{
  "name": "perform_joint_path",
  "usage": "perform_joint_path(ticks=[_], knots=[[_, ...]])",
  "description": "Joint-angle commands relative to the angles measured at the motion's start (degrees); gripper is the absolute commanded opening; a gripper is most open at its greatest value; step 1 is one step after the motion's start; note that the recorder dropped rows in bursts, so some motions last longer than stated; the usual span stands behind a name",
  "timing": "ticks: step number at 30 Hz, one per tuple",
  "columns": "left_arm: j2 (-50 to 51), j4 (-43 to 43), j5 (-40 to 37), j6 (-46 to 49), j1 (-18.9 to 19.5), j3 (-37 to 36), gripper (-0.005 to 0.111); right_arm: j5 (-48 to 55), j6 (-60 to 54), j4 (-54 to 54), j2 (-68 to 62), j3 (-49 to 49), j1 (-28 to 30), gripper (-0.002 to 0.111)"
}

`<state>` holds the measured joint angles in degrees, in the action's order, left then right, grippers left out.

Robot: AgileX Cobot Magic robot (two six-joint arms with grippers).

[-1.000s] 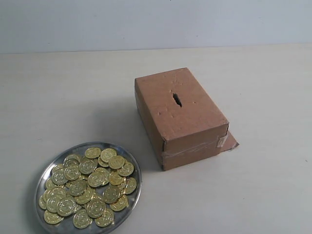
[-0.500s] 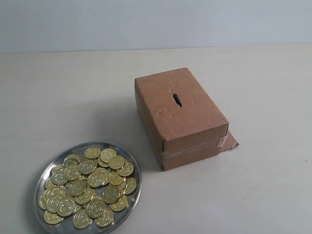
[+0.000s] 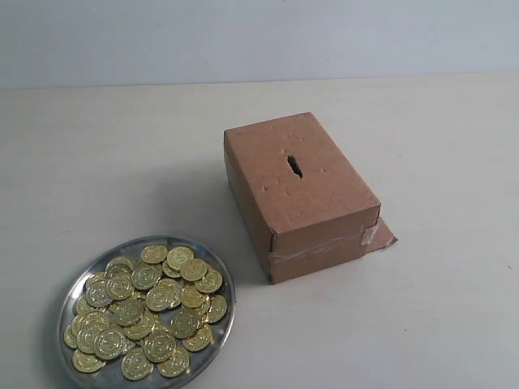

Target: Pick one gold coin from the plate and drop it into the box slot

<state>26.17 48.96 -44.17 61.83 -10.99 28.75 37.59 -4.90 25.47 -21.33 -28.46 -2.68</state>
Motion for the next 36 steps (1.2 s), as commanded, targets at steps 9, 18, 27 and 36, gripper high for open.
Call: perform_joint_path(ticks=[9, 18, 27, 36], knots=[[48.9, -23.5, 1.1, 35.7, -14.5, 11.3, 0.003, 3.3, -20.8, 10.0, -34.9, -4.7, -3.4, 0.0], [67.6, -53.6, 10.1, 38.4, -29.0, 11.6, 0.052, 5.6, -26.9, 16.9, -36.2, -4.7, -4.7, 0.0], [68.5, -61.6, 10.3, 42.7, -29.0, 14.3, 0.052, 5.6, -26.9, 17.0, -34.0, -4.7, -4.7, 0.0], [72.6, -60.5, 2.8, 47.9, -28.4, 21.5, 0.052, 5.2, -26.9, 17.0, -34.0, -4.7, -4.7, 0.0]])
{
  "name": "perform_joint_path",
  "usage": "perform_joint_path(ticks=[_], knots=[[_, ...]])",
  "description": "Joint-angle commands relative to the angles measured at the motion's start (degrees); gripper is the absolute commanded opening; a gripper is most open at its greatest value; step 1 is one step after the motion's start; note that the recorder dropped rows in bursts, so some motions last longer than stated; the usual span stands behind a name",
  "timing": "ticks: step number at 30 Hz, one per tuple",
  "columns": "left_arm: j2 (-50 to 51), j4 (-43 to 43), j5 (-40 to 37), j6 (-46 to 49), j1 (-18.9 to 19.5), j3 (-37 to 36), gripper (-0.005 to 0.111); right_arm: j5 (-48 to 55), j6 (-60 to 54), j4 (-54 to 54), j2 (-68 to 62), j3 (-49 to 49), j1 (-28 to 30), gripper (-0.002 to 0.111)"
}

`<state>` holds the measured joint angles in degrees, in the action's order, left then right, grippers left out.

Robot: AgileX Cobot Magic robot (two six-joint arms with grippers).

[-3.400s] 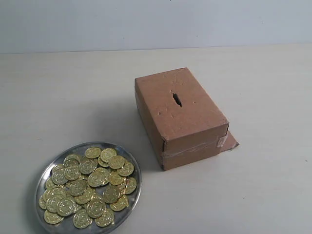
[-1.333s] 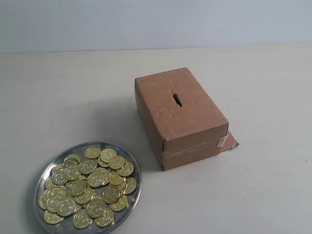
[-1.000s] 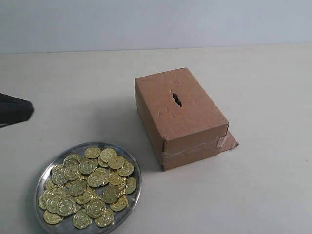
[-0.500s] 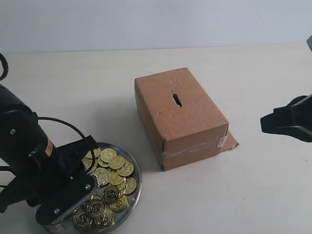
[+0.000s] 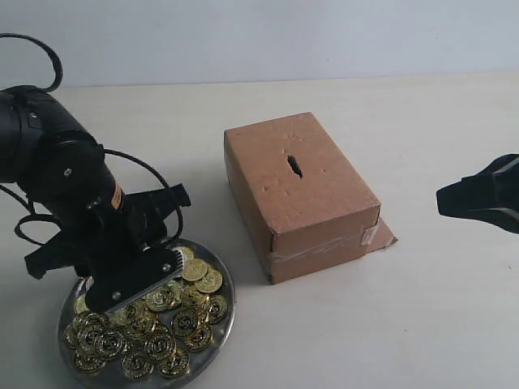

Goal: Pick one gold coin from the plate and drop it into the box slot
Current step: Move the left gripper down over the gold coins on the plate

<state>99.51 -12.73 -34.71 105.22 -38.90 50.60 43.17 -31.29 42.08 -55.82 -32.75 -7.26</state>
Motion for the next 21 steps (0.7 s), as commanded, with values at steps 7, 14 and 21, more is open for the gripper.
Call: perform_joint_path(ticks=[7, 14, 21], knots=[[-4.1, 7.9, -10.8, 10.8, -1.6, -5.2, 0.052, -0.4, -0.5, 0.4, 0.5, -0.4, -0.1, 0.0], [-2.9, 9.2, -10.9, 10.8, -5.2, -5.2, 0.052, -0.4, -0.5, 0.5, 0.5, -0.4, -0.1, 0.0], [-1.8, 9.3, -11.4, 9.0, -6.2, -5.2, 0.052, -0.4, -0.5, 0.5, 0.5, -0.4, -0.1, 0.0]])
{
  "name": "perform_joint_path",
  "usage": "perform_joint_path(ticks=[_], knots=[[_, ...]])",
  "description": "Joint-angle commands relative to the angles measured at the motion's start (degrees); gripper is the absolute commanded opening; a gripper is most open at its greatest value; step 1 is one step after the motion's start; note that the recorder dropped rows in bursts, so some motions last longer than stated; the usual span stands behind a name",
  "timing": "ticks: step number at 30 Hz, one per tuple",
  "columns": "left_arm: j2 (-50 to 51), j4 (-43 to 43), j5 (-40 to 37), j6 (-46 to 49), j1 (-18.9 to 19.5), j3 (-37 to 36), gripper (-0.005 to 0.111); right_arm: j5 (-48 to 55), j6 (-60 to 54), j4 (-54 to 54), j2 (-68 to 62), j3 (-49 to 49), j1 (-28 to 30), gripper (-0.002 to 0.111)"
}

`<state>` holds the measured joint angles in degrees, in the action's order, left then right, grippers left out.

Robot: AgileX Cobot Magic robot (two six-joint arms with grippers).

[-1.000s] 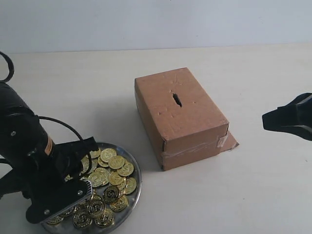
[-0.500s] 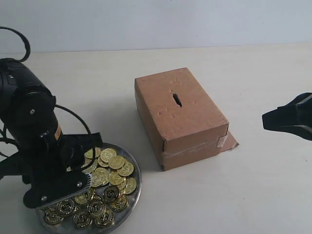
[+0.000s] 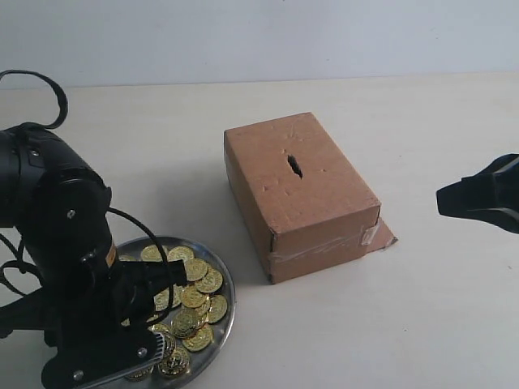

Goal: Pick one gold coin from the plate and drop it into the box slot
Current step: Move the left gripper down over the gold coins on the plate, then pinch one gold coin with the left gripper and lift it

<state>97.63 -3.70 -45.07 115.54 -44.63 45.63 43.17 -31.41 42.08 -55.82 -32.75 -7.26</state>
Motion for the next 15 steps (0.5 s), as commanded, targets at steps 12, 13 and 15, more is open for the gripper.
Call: perform_joint_path(ticks=[12, 13, 15], knots=[[0.2, 0.4, -2.4, -2.4, -0.4, -2.1, 0.052, -0.4, -0.4, 0.8, 0.5, -0.4, -0.1, 0.0], [0.3, 0.3, -2.2, -2.3, -0.4, -2.1, 0.052, -0.4, -0.4, 0.8, 0.5, -0.4, -0.1, 0.0], [0.6, 0.3, -1.9, -2.3, -0.4, -2.1, 0.052, -0.4, -0.4, 0.8, 0.5, -0.4, -0.1, 0.0]])
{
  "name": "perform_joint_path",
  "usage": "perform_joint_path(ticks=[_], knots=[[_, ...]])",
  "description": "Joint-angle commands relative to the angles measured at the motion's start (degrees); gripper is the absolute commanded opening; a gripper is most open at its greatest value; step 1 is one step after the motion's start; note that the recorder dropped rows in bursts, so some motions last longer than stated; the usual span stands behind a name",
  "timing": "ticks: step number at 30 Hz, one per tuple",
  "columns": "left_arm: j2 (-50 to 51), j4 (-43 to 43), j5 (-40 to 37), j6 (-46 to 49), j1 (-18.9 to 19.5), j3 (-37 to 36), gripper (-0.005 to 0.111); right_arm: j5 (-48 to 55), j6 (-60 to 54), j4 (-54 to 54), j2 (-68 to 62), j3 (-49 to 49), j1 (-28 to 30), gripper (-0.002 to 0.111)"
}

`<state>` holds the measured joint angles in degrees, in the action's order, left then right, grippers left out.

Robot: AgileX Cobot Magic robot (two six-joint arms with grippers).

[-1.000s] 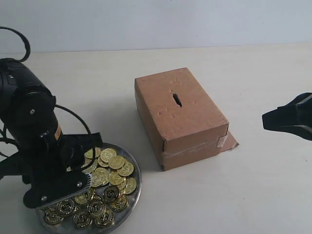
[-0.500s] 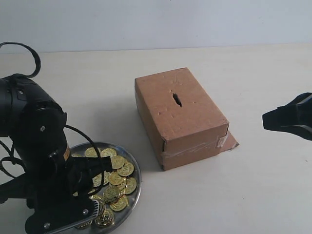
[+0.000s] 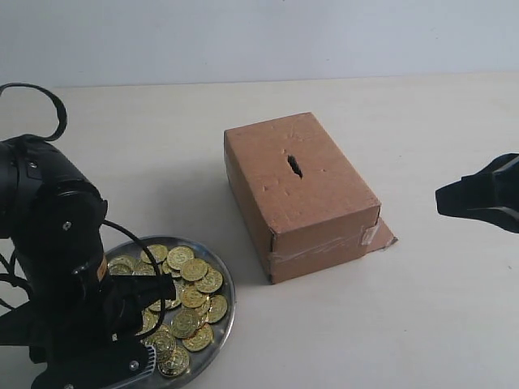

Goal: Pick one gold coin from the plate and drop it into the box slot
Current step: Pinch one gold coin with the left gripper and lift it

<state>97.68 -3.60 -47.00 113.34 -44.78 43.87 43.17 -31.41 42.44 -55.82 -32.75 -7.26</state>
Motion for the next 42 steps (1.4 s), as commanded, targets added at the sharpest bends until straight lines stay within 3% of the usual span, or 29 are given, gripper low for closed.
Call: perform_joint_path(ticks=[1, 42], knots=[[0.7, 0.2, 0.3, -0.1, -0.3, -0.3, 0.052, -0.4, -0.4, 0.5, 0.5, -0.4, -0.1, 0.0], [4.5, -0.8, 3.1, -1.3, -0.3, 1.6, 0.052, -0.3, -0.4, 0.7, 0.5, -0.4, -0.1, 0.0]])
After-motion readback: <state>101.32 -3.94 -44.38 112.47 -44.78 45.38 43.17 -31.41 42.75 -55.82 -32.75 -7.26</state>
